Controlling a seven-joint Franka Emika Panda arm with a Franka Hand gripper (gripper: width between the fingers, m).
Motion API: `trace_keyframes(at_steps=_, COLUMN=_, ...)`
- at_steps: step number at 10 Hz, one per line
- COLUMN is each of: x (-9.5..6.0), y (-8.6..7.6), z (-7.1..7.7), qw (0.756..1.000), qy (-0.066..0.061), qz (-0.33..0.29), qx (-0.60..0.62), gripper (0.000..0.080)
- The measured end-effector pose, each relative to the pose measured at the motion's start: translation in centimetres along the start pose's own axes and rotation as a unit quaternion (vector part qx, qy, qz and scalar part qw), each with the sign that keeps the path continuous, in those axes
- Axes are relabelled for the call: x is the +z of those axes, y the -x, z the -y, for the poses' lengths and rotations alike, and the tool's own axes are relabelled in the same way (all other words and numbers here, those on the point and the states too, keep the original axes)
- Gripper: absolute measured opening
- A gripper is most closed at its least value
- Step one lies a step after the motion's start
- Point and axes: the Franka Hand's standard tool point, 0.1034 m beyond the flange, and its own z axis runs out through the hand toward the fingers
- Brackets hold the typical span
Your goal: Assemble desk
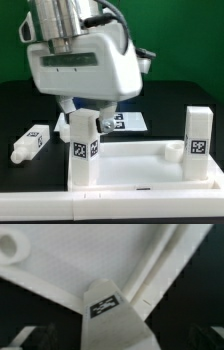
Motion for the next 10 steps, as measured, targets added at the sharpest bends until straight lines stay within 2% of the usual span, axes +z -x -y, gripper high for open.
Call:
trace_keyframes(at_steps=1, x=0.32, y=0.08, z=-0.09, qw=1.000, qy=0.002, qz=0.002, qx=-0.030, gripper=0.0649)
trace_keyframes(at_steps=2, x=0.31, y=0.11, z=-0.02, qw=1.000, qy=-0.001, qz=0.002, qx=0.009, gripper=0.0520)
trace_keyframes(at_steps=3, x=0.34, y=0.10, z=-0.05, qw=1.000, qy=0.000, qz=0.002, qx=0.004, gripper=0.0520)
trace_keyframes(at_steps=4, x=0.36, y=0.15, z=0.01, qw=0.999, qy=-0.001, qz=0.003, qx=0.036, gripper=0.0382)
trace_keyframes(at_steps=5, x=0.36, y=0.08, z=-0.13, qw=0.997, qy=0.000, qz=0.002, qx=0.073, gripper=0.0288)
trace_keyframes(at_steps=8, x=0.30, y=0.03, z=-0.13, qw=0.968, qy=-0.005, qz=0.007, qx=0.250, gripper=0.0288)
trace_keyframes(at_steps=9, x=0.32, y=0.01, z=-0.04, qw=0.942, qy=-0.013, qz=0.014, qx=0.335, gripper=0.0288)
trace_keyframes(at_steps=10, x=0.45, y=0.03, z=0.28, qw=0.900, qy=-0.023, qz=0.021, qx=0.434, gripper=0.0288)
